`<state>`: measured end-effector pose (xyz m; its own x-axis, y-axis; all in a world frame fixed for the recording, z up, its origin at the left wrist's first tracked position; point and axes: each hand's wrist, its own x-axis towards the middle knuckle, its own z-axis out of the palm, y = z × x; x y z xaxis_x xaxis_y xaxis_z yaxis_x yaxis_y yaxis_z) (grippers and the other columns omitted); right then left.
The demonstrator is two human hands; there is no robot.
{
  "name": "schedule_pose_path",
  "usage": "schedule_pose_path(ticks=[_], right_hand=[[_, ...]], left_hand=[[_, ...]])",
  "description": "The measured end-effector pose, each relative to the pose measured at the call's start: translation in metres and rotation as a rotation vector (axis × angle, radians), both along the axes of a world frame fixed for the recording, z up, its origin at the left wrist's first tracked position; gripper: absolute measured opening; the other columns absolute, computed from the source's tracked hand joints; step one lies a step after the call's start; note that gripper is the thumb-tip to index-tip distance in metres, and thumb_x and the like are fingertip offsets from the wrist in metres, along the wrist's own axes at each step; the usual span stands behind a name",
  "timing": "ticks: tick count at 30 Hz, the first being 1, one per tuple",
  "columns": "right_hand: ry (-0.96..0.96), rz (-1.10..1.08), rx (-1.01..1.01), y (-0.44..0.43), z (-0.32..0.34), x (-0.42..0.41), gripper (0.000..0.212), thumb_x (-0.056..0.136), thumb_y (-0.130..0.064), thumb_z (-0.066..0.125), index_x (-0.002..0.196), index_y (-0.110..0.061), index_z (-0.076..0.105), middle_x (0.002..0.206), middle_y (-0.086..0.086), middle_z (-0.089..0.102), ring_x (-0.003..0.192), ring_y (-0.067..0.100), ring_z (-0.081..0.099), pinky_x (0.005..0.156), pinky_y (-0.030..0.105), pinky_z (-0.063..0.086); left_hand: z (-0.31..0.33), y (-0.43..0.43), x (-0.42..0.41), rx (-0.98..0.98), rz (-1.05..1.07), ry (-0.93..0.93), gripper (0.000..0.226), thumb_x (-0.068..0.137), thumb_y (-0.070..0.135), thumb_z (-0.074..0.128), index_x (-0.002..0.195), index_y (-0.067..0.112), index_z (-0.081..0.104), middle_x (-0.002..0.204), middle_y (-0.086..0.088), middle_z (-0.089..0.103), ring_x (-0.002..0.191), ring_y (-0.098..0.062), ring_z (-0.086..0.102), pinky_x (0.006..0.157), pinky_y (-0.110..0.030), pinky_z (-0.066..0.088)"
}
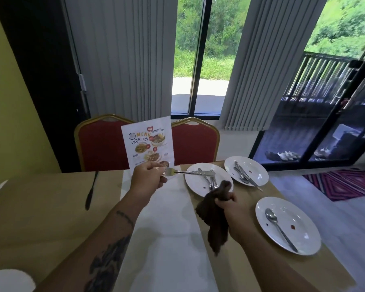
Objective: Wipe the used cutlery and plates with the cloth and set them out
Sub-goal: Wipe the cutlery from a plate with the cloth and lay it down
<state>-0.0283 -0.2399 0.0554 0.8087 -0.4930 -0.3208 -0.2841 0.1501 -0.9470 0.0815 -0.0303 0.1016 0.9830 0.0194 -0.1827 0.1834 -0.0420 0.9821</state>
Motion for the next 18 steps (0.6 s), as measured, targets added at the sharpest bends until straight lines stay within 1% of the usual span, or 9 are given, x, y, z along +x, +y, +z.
schedule_pose_path(ticks=[2,3,5,7,9,12,15,17,18], right_hand=[[-0.013,-0.031,0.332,0.003,-0.008,0.003,0.026,0.095,-0.003,0.062,0.121,-0.005,0.062,0.118,0.021,0.070,0.108,0.037,0.067,0.101,0.049,0.051],[-0.025,-0.035,0.442,0.006,-0.010,0.006,0.025,0.096,-0.004,0.059,0.121,-0.004,0.062,0.120,0.022,0.070,0.113,0.038,0.065,0.106,0.052,0.047],[-0.057,-0.024,0.571,0.016,-0.011,0.009,0.026,0.098,-0.006,0.055,0.122,-0.001,0.062,0.122,0.024,0.069,0.118,0.040,0.063,0.110,0.054,0.043],[-0.086,0.009,0.631,0.027,-0.011,0.014,0.034,0.096,-0.007,0.055,0.130,-0.001,0.059,0.125,0.027,0.067,0.121,0.043,0.061,0.110,0.057,0.043],[-0.092,-0.020,0.614,0.035,-0.010,0.022,0.035,0.097,-0.004,0.055,0.131,-0.001,0.058,0.125,0.029,0.066,0.119,0.045,0.062,0.107,0.058,0.045],[-0.083,-0.097,0.467,0.035,-0.007,0.031,0.033,0.093,0.002,0.060,0.125,-0.007,0.062,0.115,0.024,0.071,0.108,0.042,0.068,0.098,0.057,0.053],[-0.092,-0.145,0.340,0.024,-0.003,0.036,0.025,0.092,0.004,0.061,0.108,-0.015,0.066,0.106,0.018,0.073,0.099,0.036,0.070,0.087,0.049,0.058],[-0.106,-0.150,0.314,0.013,0.001,0.039,0.025,0.092,0.004,0.061,0.106,-0.016,0.066,0.106,0.016,0.073,0.100,0.035,0.069,0.080,0.043,0.057],[-0.115,-0.147,0.305,0.009,0.001,0.042,0.026,0.092,0.004,0.061,0.107,-0.016,0.066,0.108,0.016,0.072,0.101,0.035,0.069,0.079,0.042,0.057]], left_hand=[[-0.006,-0.006,-0.006,-0.088,0.007,0.071,0.006,0.088,0.004,0.064,0.092,0.008,0.066,0.090,-0.014,0.071,0.069,-0.020,0.069,0.061,-0.028,0.055],[-0.011,-0.009,-0.009,-0.098,0.006,0.100,0.006,0.088,0.003,0.063,0.091,0.009,0.065,0.091,-0.015,0.071,0.072,-0.022,0.070,0.061,-0.028,0.055],[-0.022,-0.018,-0.015,-0.069,-0.030,0.140,0.006,0.089,0.003,0.064,0.089,0.009,0.065,0.093,-0.017,0.072,0.078,-0.024,0.072,0.063,-0.029,0.056],[-0.032,-0.027,-0.022,0.012,-0.102,0.152,0.005,0.087,0.004,0.067,0.088,0.008,0.068,0.093,-0.015,0.072,0.081,-0.025,0.072,0.066,-0.029,0.056],[-0.042,-0.035,-0.031,0.145,-0.204,0.115,0.006,0.085,0.004,0.070,0.083,0.010,0.070,0.089,-0.011,0.070,0.083,-0.023,0.068,0.070,-0.031,0.057],[-0.050,-0.042,-0.043,0.311,-0.309,0.041,0.013,0.080,0.002,0.071,0.076,0.014,0.071,0.084,-0.007,0.069,0.081,-0.023,0.067,0.076,-0.038,0.060],[-0.053,-0.036,-0.047,0.389,-0.360,0.015,0.013,0.077,0.002,0.071,0.073,0.014,0.072,0.079,-0.006,0.070,0.076,-0.023,0.068,0.070,-0.034,0.060],[-0.053,-0.035,-0.049,0.426,-0.380,0.030,0.010,0.079,0.003,0.070,0.078,0.012,0.073,0.081,-0.007,0.072,0.077,-0.022,0.069,0.066,-0.030,0.058],[-0.053,-0.035,-0.050,0.433,-0.386,0.037,0.009,0.080,0.003,0.070,0.080,0.011,0.073,0.082,-0.009,0.072,0.077,-0.021,0.069,0.065,-0.030,0.058]])
